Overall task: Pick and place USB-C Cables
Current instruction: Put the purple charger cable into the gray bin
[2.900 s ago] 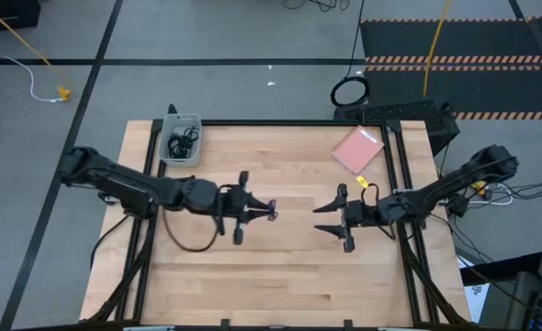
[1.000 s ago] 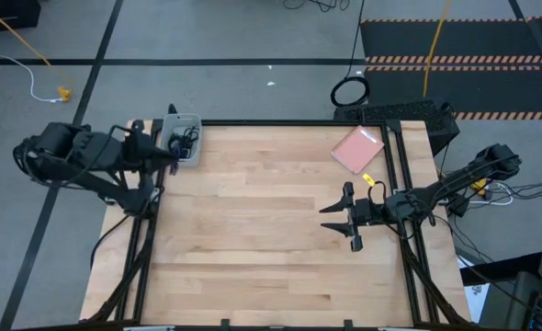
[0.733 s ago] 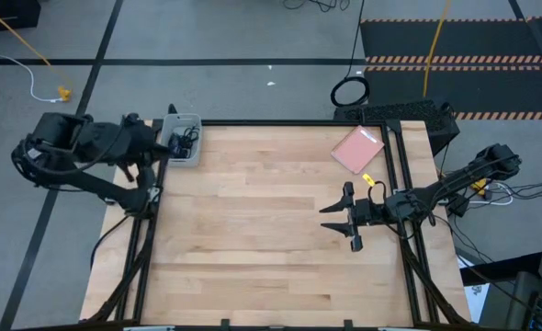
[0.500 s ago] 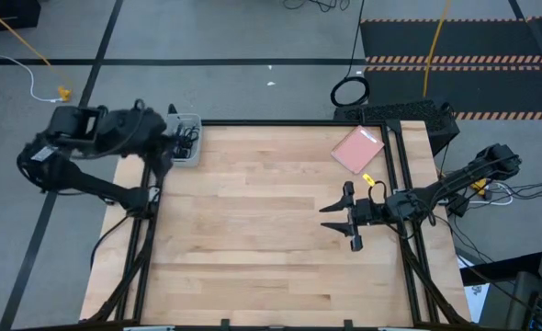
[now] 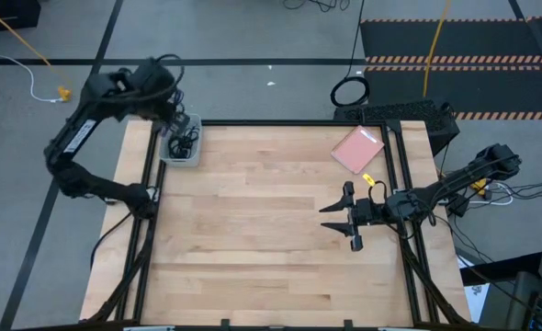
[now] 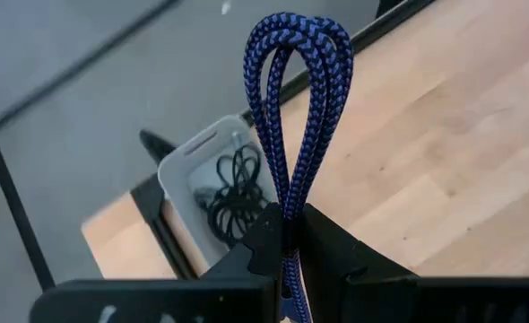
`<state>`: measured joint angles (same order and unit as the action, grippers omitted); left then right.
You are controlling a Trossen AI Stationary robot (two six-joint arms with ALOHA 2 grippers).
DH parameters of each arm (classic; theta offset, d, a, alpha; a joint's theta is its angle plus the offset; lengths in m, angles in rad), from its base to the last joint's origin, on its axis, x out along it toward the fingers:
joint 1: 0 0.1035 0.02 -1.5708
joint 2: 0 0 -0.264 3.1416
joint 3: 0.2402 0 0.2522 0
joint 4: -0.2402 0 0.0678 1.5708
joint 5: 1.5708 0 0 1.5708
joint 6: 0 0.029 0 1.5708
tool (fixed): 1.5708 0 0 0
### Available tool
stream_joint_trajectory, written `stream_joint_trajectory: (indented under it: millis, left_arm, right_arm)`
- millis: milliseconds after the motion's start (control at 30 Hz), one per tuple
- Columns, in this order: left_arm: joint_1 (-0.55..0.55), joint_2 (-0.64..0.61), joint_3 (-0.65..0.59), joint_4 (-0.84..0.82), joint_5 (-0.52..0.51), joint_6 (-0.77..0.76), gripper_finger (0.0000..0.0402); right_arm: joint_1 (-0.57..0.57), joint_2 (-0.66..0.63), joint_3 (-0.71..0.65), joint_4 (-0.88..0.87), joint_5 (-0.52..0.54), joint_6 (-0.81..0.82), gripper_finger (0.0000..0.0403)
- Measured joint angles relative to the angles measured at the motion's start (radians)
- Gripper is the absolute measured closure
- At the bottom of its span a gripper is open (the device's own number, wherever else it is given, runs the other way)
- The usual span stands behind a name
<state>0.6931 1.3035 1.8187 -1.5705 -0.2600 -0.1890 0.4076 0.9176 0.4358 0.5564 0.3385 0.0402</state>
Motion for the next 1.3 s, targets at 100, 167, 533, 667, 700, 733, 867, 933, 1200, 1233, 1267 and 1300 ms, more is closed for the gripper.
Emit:
stream_joint_trajectory:
  millis: [100, 167, 533, 667, 700, 733, 867, 933, 1200, 1233, 1267, 1300]
  left_arm:
    - [0.105, 0.046, 0.0, 0.0, 0.039, 0.037, 0.0376]
    - [0.163, 0.078, 0.0, 0.0, 0.04, 0.043, 0.0376]
    - [0.299, 0.157, 0.0, 0.0, 0.027, 0.028, 0.0376]
    - [0.283, 0.143, 0.0, 0.0, 0.019, -0.019, 0.0376]
    - [0.278, 0.141, -0.003, 0.003, 0.009, -0.028, 0.0376]
    - [0.273, 0.138, -0.011, 0.008, -0.007, -0.035, 0.0376]
    - [0.255, 0.132, -0.088, 0.043, -0.048, -0.056, 0.0376]
    - [0.254, 0.134, -0.136, 0.057, -0.047, -0.048, 0.0376]
    - [0.258, 0.128, -0.324, 0.196, -0.056, -0.039, 0.0376]
    - [0.26, 0.124, -0.355, 0.229, -0.056, -0.03, 0.0376]
    - [0.261, 0.121, -0.385, 0.262, -0.056, -0.026, 0.0376]
    - [0.261, 0.119, -0.414, 0.289, -0.056, -0.025, 0.0376]
  right_arm:
    - [0.0, 0.0, 0.0, -0.001, 0.0, -0.002, 0.0243]
    - [0.0, 0.0, 0.0, -0.004, 0.0, -0.004, 0.0243]
    - [0.0, 0.0, 0.0, -0.018, 0.0, -0.007, 0.0243]
    - [0.0, 0.0, 0.0, -0.028, 0.0, -0.003, 0.0243]
    - [0.0, 0.0, 0.0, -0.031, 0.0, -0.002, 0.0243]
    - [0.0, 0.0, 0.0, -0.034, 0.0, -0.001, 0.0243]
    - [0.0, 0.0, 0.0, -0.038, 0.0, 0.0, 0.0243]
    - [0.0, 0.0, 0.0, -0.038, 0.0, 0.0, 0.0243]
    - [0.0, 0.0, 0.0, -0.038, -0.001, 0.0, 0.0243]
    - [0.0, 0.0, 0.0, -0.038, -0.001, 0.0, 0.0243]
    - [0.0, 0.0, 0.0, -0.038, -0.001, 0.0, 0.0243]
    - [0.0, 0.0, 0.0, -0.038, -0.001, 0.0, 0.0243]
